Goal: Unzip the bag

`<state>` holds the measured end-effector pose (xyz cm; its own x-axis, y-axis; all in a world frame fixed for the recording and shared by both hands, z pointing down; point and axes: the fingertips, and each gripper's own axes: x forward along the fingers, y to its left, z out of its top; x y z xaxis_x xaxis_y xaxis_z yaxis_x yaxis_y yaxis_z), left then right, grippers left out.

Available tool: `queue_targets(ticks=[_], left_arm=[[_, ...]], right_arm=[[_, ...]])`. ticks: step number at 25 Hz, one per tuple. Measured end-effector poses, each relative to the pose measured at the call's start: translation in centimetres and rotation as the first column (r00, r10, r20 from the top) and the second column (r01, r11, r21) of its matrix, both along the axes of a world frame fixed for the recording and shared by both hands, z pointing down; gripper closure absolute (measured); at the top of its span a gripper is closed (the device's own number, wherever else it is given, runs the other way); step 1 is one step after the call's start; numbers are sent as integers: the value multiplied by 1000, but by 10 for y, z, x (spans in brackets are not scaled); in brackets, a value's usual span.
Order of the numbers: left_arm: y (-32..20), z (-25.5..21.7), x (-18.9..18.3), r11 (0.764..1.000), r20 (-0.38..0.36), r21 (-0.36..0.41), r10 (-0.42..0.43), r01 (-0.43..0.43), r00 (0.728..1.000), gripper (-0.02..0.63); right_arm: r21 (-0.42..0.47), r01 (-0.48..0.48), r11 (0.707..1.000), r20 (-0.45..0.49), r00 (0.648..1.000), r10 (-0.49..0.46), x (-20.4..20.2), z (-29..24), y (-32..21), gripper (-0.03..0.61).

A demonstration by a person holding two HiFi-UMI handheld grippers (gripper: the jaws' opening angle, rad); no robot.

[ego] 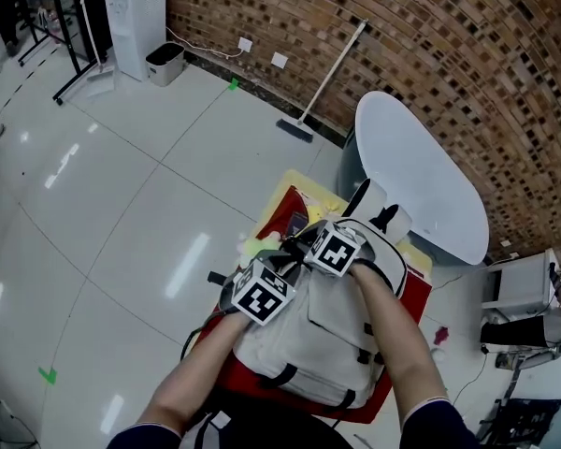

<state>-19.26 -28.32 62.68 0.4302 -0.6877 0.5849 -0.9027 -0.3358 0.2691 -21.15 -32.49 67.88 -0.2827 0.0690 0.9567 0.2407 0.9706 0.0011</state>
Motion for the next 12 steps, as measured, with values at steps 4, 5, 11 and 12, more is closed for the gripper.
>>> queue_targets(ticks=[4,5,11,12], left_arm=[[5,8,4,1000,2,-29,6,-6,1000,534],[5,9,5,1000,1,-31,4,-4,1000,535],[9,11,3,999,4,-46,-11,11,1000,537],[8,12,2,999,6,-49,-11,11,1000,537]], right_arm=[[13,-66,998,50,997,65,-4,-10,-16,554],[9,-105,994,83,991,104,-4,-14,-25,554],[-99,-339,935,251,901,353,6,-41,-62,554],[-124,-366,922,272,881,387,7,-44,-66,552]])
